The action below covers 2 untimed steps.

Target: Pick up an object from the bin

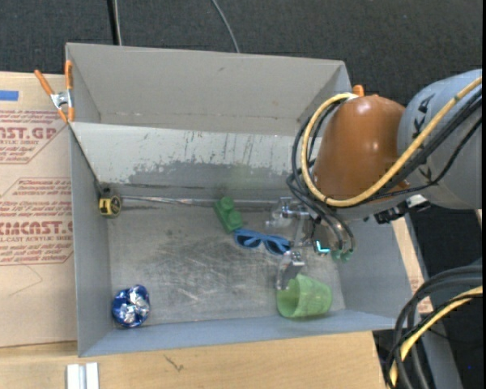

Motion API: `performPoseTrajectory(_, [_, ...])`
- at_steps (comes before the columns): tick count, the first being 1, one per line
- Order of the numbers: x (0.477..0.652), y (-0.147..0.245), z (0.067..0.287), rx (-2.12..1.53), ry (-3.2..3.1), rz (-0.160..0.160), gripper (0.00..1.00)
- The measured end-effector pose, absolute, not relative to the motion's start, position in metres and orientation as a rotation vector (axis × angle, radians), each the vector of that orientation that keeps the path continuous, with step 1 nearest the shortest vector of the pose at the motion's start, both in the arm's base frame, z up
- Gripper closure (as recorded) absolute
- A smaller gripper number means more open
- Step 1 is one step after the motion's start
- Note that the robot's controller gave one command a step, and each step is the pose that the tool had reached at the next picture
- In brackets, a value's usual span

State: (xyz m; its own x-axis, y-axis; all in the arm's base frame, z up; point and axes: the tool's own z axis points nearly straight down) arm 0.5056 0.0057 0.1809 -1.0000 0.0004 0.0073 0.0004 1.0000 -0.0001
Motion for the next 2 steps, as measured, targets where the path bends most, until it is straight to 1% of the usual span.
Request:
performPoseTrajectory(1, [0.517,-0.012,0.072,0.067,-3.149,-0.001,0.00])
performPoseTrajectory(2, [0.553,-0.064,0.072,0.657,-3.078,0.000,0.00])
